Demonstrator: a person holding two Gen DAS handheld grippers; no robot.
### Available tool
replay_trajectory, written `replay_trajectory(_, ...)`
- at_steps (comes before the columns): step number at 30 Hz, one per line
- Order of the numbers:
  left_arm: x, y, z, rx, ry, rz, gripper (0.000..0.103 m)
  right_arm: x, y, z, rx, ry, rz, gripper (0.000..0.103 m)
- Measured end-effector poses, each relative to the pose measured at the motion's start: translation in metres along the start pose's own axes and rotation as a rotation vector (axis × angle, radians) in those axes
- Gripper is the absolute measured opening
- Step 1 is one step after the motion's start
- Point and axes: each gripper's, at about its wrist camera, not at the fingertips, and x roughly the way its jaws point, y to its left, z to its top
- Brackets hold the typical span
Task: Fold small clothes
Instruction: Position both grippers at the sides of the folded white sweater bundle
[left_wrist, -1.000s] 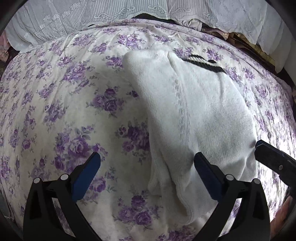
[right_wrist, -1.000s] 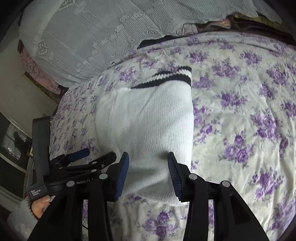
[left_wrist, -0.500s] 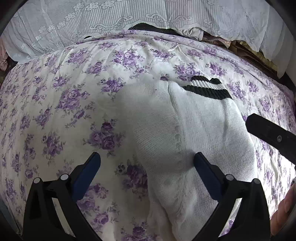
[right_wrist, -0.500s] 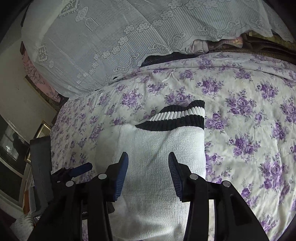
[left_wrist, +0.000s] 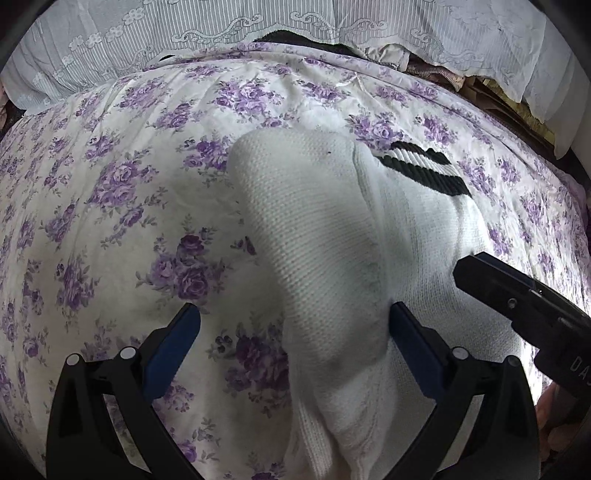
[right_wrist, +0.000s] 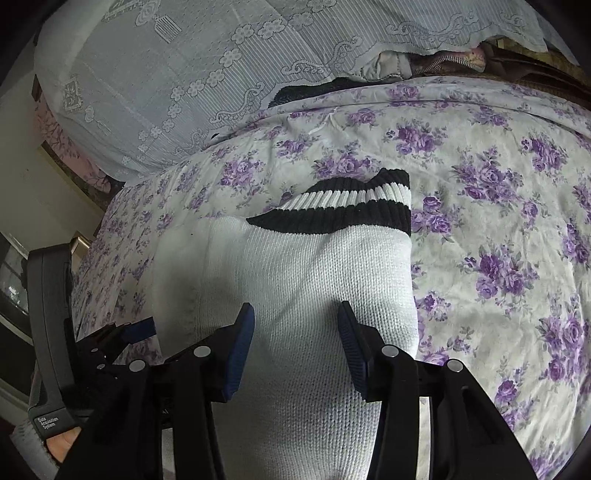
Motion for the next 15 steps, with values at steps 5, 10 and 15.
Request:
replay_trajectory(5, 0.0, 0.0, 0.0, 0.001, 0.002, 0.005, 0.099, 0.0, 0.0, -0.001, 0.004, 0.002, 0.002, 0.048)
replay_trajectory(10, -0.007, -0.002, -0.001, 0.009, 0.002, 0.022, 0.099, -0.01, -0.002, 0.001, 0.05, 0.004, 0.017, 0.048)
replay_trajectory(15, -0.02, -0.006, -0.006, 0.029, -0.004, 0.037, 0.099, -0.03, -0.004, -0.003, 0.08, -0.011, 0.021, 0.049)
